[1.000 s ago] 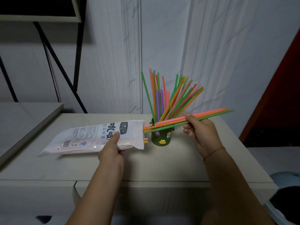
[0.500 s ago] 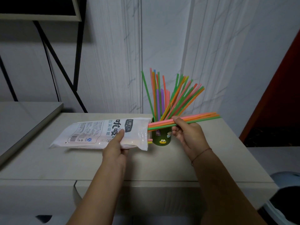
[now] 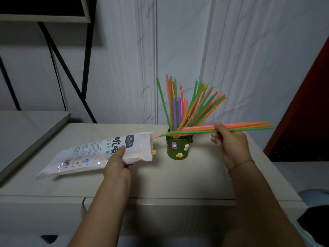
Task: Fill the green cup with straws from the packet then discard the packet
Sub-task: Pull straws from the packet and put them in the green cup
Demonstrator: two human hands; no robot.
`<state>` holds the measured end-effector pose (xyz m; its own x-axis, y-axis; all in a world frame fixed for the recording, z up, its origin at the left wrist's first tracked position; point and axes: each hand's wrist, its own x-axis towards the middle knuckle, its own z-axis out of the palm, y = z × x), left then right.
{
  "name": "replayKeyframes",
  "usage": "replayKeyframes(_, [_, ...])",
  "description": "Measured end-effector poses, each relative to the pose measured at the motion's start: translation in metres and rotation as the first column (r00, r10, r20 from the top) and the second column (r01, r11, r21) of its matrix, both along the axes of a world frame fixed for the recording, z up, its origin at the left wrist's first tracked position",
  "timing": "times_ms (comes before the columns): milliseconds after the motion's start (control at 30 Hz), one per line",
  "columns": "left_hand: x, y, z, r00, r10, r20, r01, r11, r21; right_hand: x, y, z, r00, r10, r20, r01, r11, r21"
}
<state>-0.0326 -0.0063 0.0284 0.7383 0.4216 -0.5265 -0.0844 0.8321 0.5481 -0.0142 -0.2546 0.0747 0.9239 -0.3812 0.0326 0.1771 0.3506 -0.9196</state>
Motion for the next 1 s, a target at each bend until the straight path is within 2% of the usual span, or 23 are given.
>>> replayKeyframes(233, [0.000,0.000,-0.001,1.000,-0.003,-0.012,0.003,1.000,-0.006,0.002,-0.021,0.002,0.992,-0.127,0.024,0.128,0.991,-0.032])
replayKeyframes(633, [0.000,0.000,0.001,1.000,0.006,-0.031,-0.006,1.000,-0.006,0.007,-0.033,0.001,0.980,-0.191,0.055,0.197,0.968,-0.153])
replayKeyframes(767, [-0.001,-0.002,0.002,1.000,-0.011,-0.016,0.011,1.000,-0.007,0.013,-0.021,0.000,0.986,-0.156,0.050,0.164,0.946,-0.279])
replayKeyframes(1000, [-0.005,-0.007,0.006,0.999,-0.034,-0.026,0.034,0.999,-0.009,0.031,0.008,-0.002,0.999,-0.053,-0.012,0.038,0.837,-0.545])
